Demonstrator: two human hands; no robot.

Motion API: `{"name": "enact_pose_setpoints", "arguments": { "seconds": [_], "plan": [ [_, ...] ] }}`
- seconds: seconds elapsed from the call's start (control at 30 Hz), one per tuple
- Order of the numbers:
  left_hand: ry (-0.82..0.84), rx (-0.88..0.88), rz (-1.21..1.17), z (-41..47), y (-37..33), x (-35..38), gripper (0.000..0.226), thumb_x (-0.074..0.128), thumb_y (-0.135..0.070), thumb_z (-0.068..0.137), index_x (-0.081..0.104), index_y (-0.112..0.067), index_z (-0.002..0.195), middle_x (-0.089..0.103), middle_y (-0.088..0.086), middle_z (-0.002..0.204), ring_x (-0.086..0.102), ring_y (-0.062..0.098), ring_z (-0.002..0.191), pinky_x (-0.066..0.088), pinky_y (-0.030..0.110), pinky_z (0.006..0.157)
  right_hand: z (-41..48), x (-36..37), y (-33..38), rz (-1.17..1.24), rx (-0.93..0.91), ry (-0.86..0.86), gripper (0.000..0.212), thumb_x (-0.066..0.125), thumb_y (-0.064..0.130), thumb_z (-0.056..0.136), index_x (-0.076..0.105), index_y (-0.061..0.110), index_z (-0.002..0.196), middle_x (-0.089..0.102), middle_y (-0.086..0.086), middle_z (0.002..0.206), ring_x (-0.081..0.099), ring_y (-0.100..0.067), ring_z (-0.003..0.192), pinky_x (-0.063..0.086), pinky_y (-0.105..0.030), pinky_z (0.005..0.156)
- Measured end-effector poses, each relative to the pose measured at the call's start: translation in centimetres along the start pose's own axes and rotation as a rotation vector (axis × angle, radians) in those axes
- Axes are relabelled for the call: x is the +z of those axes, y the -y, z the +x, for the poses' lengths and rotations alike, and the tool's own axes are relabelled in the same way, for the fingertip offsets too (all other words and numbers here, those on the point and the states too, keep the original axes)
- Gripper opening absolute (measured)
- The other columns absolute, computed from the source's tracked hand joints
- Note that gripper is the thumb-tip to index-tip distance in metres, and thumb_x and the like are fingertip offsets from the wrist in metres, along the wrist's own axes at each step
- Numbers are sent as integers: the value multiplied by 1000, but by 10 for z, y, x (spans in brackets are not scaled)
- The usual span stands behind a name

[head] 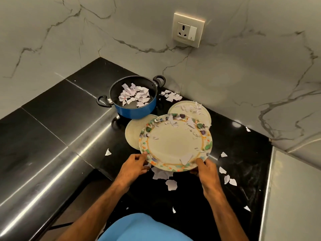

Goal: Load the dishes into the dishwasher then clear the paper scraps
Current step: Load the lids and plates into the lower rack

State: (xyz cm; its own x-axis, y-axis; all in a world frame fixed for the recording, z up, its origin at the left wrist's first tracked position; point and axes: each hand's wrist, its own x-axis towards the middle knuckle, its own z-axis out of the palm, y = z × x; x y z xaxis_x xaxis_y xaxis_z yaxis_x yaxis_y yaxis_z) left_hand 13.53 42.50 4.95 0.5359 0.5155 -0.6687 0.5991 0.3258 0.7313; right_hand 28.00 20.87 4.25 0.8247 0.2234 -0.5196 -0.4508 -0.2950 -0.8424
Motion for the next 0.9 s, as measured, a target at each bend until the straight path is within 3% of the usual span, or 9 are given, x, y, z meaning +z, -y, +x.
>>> {"name": "enact_pose_setpoints", "arguments": {
  "seconds": [0.13,0.27,0.33,0.43,0.57,0.63,0.73,0.8,0.9],
  "plan": [
    [106,-104,-342,-2,-13,22,43,56,-48,98,63,-15,125,77,6,113,72,26,106,56,45,97,-13,-14,0,77,47,17,18,59,14,101,76,13,98,81,-4,94,76,-23,87,59,-36,74],
    [19,-154,-597,-7,-23,38,39,56,-44,99,67,-13,120,76,13,112,70,33,107,53,52,100,-29,-27,0,128,55,105,17,59,14,104,76,13,106,80,-8,100,75,-24,87,61,-37,78],
    [-31,-118,-579,-7,-26,40,42,52,-48,100,69,-12,115,77,11,107,72,31,103,55,50,98,-37,-35,6,120,68,179,22,60,25,105,73,8,109,80,-12,98,75,-25,81,61,-34,74],
    [-84,-36,-484,-4,-29,39,45,47,-53,101,70,-16,114,79,5,103,75,25,95,58,43,88,-46,-49,21,-177,54,244,55,56,54,99,76,3,91,78,-17,78,73,-27,65,58,-30,63],
    [-137,73,-341,-1,-31,29,49,42,-57,101,69,-18,116,79,4,100,75,24,94,59,44,88,-57,-65,43,-378,-328,-17,51,56,54,100,76,18,70,71,-5,60,69,-19,56,53,-23,58],
    [-118,116,-310,-3,-36,27,51,41,-59,100,68,-19,116,79,5,102,76,24,93,60,43,86,-58,-60,51,-256,-454,85,38,58,41,103,80,22,79,76,0,79,72,-10,74,55,-20,65],
    [-88,153,-269,-8,-43,32,54,39,-62,97,68,-20,115,79,5,99,77,23,88,61,42,81,-50,-36,49,-398,-476,462,26,53,40,107,77,35,114,67,19,133,58,-4,129,53,-27,101],
    [-65,175,-261,-13,-46,37,54,37,-62,98,68,-20,112,79,6,98,77,24,85,60,40,77,-43,-14,40,-734,-593,653,42,39,51,109,50,45,149,35,25,163,24,4,152,25,-30,125],
    [-32,196,-216,-20,-50,41,59,35,-66,96,70,-21,110,79,7,97,77,28,87,60,41,78,-39,19,37,-1056,-817,637,57,22,49,113,3,41,165,-11,19,173,-20,3,155,-11,-30,128]
  ]
}}
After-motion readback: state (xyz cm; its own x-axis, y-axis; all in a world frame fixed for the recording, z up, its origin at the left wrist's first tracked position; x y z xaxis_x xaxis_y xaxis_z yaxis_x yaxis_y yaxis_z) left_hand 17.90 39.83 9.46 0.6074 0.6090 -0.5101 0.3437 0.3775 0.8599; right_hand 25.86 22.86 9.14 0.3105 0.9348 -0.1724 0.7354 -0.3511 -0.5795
